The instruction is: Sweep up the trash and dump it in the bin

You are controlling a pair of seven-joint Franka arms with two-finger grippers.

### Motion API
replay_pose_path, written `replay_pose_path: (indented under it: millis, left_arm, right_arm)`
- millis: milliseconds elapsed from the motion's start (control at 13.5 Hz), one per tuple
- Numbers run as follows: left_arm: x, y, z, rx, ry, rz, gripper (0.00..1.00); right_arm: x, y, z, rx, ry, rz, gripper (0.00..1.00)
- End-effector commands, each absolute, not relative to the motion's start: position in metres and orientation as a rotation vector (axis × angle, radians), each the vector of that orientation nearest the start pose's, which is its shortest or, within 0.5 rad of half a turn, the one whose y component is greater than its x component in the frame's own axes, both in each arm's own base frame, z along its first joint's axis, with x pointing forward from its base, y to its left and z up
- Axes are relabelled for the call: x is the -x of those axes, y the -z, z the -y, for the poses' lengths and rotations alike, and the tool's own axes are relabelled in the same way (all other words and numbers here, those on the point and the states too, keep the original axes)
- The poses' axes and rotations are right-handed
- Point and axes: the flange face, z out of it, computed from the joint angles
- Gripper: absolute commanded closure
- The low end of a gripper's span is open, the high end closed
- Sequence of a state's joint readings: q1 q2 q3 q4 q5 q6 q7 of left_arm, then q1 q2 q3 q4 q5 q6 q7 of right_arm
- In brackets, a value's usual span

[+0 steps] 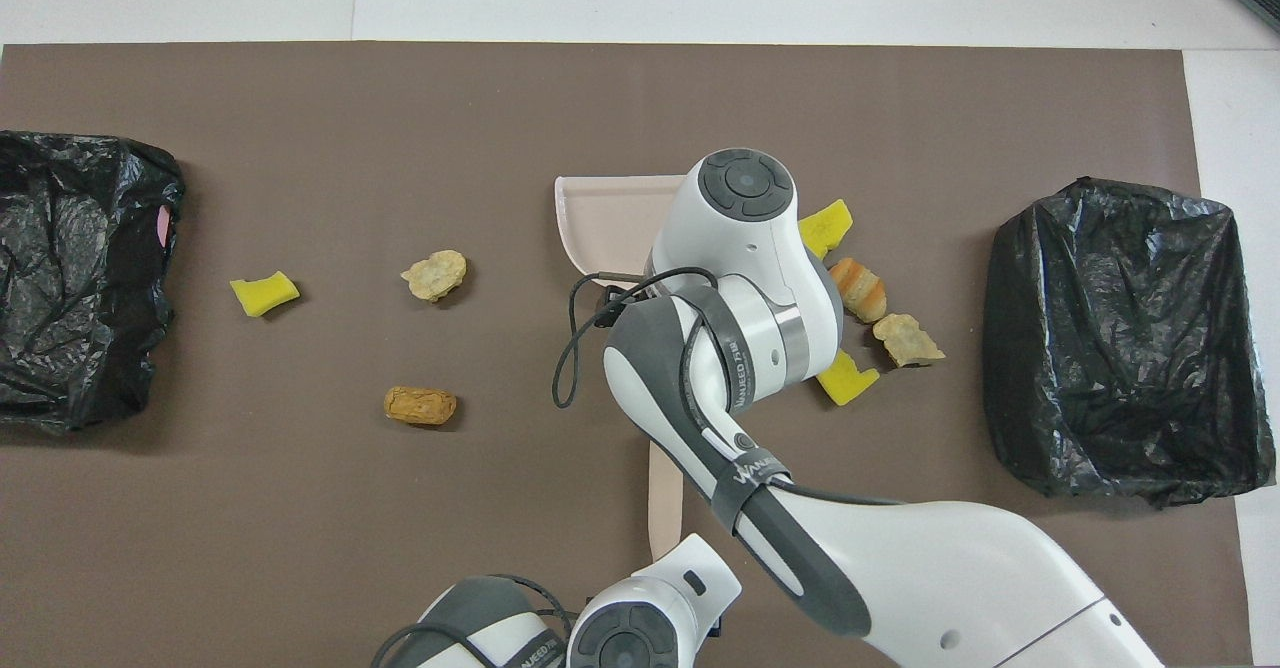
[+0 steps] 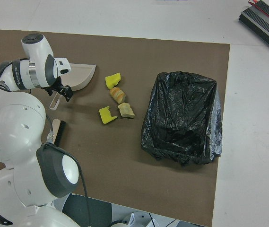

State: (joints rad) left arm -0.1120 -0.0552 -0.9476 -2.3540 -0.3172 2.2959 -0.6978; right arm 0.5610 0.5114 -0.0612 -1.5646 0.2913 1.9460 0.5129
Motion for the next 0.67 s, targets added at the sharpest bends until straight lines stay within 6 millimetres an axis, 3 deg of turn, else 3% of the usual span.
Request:
replay_pose_path:
  millis: [0,297,372,446,520,595]
  left_arm:
    - [-0.235,-0.345,0.429,3.145,-0.25,-0.324,1.0]
    - [-0.251,-0.365,0.418,3.083,-0.257,-0.355,1.0]
    - [-0.258,-0.37,0.411,3.064,-0.231,-0.357,1.0]
    - [-0.268,-0.375,0.401,3.053,-0.212,-0.337,1.0]
    - [-0.278,-0.383,0.389,3.038,-0.214,-0.337,1.0]
    - [-0.285,-0.39,0.376,3.015,-0.229,-0.366,1.0]
  right_arm:
    - [-0.585,-0.342,-0.342,2.97,-0.304,-0.205,0.1]
    - [-0.585,-0.341,-0.338,2.988,-0.309,-0.139,0.2]
    - [-0.585,-0.341,-0.337,2.989,-0.314,-0.122,0.33]
    - [-0.586,-0.341,-0.335,2.988,-0.32,-0.115,0.71]
    - [-0.587,-0.341,-0.333,2.983,-0.329,-0.122,1.0]
    - [-0.584,-0.34,-0.336,2.983,-0.347,-0.13,1.0]
